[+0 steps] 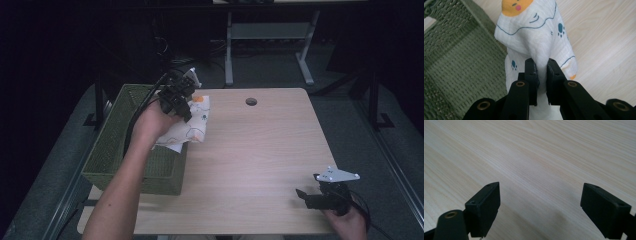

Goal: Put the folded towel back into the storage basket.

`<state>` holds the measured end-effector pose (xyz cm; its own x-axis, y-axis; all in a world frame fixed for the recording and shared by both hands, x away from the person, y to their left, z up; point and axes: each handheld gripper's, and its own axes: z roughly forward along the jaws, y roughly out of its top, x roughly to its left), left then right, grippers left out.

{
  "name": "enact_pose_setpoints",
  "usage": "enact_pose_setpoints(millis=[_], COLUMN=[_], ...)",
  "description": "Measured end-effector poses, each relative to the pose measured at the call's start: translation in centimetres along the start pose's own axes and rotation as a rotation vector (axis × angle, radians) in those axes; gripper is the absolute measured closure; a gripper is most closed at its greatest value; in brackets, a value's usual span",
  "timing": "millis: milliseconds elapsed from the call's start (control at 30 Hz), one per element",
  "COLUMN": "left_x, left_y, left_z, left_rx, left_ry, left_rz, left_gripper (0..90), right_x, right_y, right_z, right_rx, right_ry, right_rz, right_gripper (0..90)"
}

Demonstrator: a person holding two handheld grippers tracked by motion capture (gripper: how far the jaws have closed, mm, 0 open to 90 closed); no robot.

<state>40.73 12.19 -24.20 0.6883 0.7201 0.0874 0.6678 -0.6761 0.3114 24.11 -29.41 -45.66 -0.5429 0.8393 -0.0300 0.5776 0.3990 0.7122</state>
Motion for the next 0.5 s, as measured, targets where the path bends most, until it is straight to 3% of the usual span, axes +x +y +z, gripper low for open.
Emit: enact_pose_setpoints(millis=[500], left_x=[2.9], left_y=[-2.9], left_z=[-0.3], left_rx=[0.005], left_ry=[0.000], left_rz=[-0.042], left_gripper=[81.6], right_x=[0.1], right_y=[0.1], right_z=[0.3], right_rx=[0.008], right_ry=[0.011], right_rz=[-0.003], right_gripper=[16.0])
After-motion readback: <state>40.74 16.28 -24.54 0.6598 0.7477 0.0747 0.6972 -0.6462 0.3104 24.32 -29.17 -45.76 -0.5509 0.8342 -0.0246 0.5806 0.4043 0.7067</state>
